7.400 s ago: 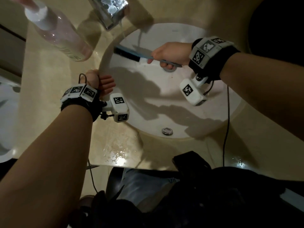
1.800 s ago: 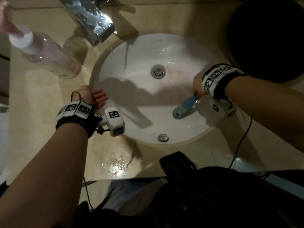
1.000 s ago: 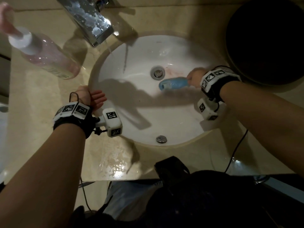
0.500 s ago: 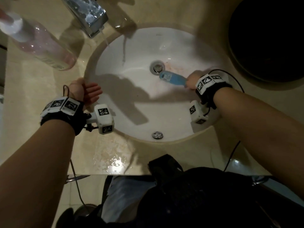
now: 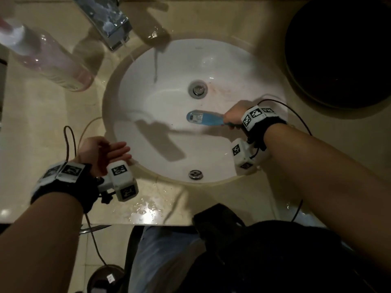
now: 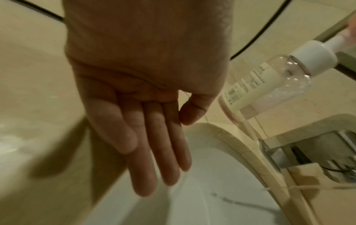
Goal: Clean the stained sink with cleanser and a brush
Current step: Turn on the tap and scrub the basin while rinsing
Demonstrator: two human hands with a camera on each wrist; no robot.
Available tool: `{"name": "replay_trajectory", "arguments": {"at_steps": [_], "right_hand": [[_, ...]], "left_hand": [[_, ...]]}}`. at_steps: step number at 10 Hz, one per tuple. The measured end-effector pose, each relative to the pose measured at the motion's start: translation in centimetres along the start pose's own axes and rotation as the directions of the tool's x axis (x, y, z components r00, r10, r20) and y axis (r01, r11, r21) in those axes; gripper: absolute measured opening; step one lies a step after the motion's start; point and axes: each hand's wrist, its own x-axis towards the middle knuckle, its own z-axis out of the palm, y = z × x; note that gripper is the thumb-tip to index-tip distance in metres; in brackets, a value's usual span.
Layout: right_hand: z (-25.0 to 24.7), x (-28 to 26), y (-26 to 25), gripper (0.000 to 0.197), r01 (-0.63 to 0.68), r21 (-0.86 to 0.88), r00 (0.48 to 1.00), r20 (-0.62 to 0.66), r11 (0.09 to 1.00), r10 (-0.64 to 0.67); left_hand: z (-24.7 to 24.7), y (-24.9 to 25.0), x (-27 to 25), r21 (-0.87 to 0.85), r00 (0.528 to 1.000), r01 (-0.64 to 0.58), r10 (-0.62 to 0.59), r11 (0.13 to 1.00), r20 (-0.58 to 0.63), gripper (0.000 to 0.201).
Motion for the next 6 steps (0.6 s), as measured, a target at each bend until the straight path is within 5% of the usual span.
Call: {"name": "replay_trajectory", "arguments": {"at_steps": [2, 3, 4, 6], "right_hand": [[0.7, 0.8, -0.5, 0.034, 0.018, 0.140, 0.998, -0.062, 0.990, -0.010], [0.9, 0.6, -0.5, 0.023, 0.084, 0.179, 0.992, 0.083, 0.980, -0.100], [1.2, 0.8, -0.1, 0.011, 0.075, 0.193, 0.993, 0.070, 0.978, -0.090], [1.2, 3.2, 1.4, 0.039, -0.100, 0.162, 0.964, -0.229, 0.982, 0.136]], "left_hand": [[0.6, -2.3, -0.3, -0.173, 0.998, -0.054, 0.047, 0.984, -0.044, 0.035], [0.9, -2.3, -0.2, -0.133, 0.994, -0.080, 0.068, 0.988, -0.086, 0.036], [0.9, -2.3, 0.2, -0.067, 0.989, -0.081, 0.071, 0.994, -0.133, 0.038], [1.0, -2.2, 0.7, -0.066, 0.983, -0.081, 0.069, 0.995, -0.171, 0.038]]}}
